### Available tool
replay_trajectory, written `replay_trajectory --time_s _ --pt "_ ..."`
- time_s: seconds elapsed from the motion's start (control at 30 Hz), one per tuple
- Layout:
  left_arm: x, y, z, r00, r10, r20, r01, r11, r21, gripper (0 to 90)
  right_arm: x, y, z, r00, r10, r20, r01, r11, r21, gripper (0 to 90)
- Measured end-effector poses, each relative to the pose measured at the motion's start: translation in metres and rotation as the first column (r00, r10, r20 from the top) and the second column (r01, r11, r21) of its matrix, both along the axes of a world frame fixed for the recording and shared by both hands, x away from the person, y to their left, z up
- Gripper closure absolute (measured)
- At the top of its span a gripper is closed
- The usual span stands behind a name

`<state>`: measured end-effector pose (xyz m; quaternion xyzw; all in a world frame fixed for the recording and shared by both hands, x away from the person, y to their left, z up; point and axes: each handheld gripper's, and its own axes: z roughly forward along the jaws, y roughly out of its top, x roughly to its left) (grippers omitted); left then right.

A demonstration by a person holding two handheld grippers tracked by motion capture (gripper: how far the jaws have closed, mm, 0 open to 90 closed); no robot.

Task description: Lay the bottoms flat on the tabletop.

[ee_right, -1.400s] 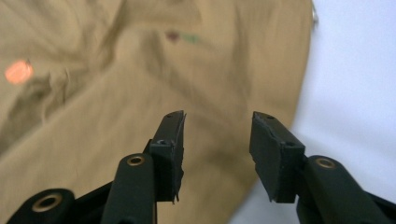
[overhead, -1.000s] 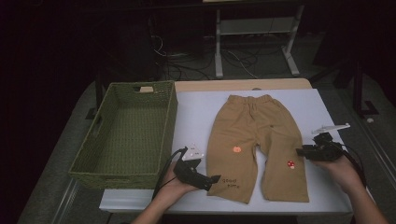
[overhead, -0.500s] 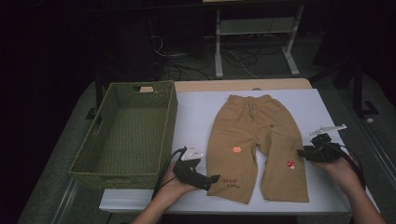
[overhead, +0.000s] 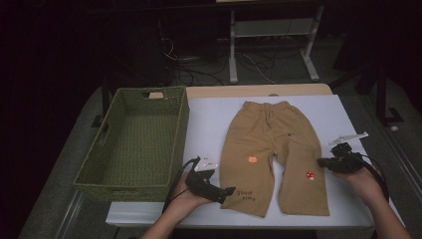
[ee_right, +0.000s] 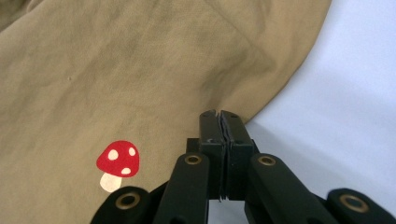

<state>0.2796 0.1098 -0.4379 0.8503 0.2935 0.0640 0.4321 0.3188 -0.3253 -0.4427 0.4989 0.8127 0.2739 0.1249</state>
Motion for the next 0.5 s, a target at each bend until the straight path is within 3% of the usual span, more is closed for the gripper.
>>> replay_trajectory --time_s 0.5 --pt "0.001 -0.001 0.001 1.0 -0.002 0.004 0.002 1.0 -0.002 0.1 0.002 -0.018 0.007 0.9996 -0.027 0.011 0.027 0.9996 -0.003 88.4"
